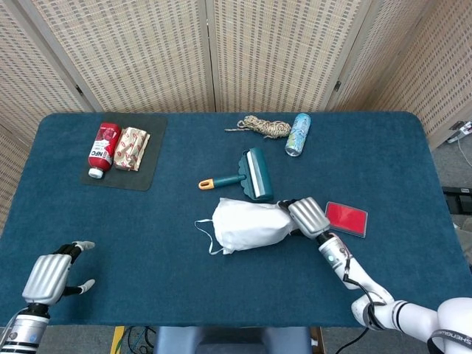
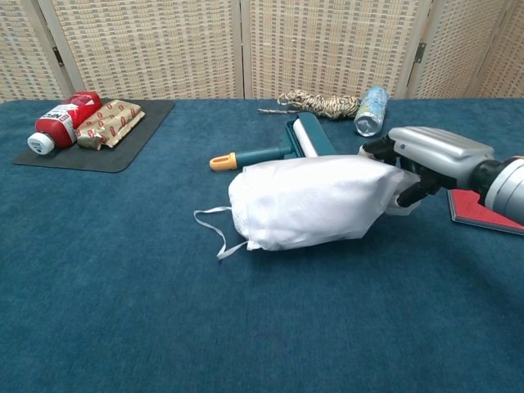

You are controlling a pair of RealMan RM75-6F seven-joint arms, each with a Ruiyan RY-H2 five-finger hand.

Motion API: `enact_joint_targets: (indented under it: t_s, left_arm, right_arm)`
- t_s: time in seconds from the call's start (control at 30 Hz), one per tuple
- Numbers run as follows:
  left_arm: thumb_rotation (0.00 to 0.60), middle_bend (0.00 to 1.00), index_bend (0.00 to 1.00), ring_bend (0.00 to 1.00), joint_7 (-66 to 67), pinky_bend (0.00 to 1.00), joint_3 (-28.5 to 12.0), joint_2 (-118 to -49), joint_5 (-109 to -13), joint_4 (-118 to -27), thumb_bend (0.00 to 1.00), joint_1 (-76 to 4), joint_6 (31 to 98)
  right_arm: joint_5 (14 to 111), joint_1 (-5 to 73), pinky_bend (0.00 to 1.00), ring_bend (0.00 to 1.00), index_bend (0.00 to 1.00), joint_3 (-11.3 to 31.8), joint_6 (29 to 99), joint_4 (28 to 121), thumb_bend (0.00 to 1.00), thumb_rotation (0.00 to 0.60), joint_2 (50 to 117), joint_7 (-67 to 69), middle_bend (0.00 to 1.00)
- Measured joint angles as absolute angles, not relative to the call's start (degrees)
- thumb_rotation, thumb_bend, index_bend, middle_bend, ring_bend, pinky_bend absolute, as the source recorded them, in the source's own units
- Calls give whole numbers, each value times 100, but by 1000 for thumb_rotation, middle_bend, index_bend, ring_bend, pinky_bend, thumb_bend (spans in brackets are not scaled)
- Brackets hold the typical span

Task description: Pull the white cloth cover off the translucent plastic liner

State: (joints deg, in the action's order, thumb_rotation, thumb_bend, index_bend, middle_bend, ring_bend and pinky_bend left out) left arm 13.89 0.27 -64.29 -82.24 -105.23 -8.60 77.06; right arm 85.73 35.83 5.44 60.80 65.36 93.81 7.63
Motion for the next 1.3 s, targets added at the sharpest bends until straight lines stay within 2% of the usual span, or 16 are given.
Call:
enact_joint_targets:
  t_s: [0.37, 0.57, 0.9, 1.3]
  left_arm:
    - [600, 324, 279, 337, 1474, 561, -101, -6455, -8223, -10705, 53, -1031, 7624]
    - [600, 392, 280, 404, 1421, 606, -265, -6480, -8119, -10909, 53, -1226, 7455]
    - [600, 654, 288, 601, 1146, 791, -785, -6602, -7678, -11196, 54, -1755, 7057]
    - [600, 892, 364, 796, 910, 934, -1322, -6950, -7183, -11401, 54, -2327, 6797]
  right_arm:
    - [9056, 3426, 660, 546, 587, 481, 7038, 5968, 716, 600, 9579, 1783, 620]
    - [9181, 3371, 660, 546, 588, 504, 7446, 5742, 719, 600, 9704, 2143, 620]
    - [9428, 3320, 660, 546, 587, 545, 8165, 5402, 738, 600, 9934, 2523, 620]
    - [9510, 3291, 660, 546, 587, 622, 8648, 5209, 739, 600, 10076, 2806, 620]
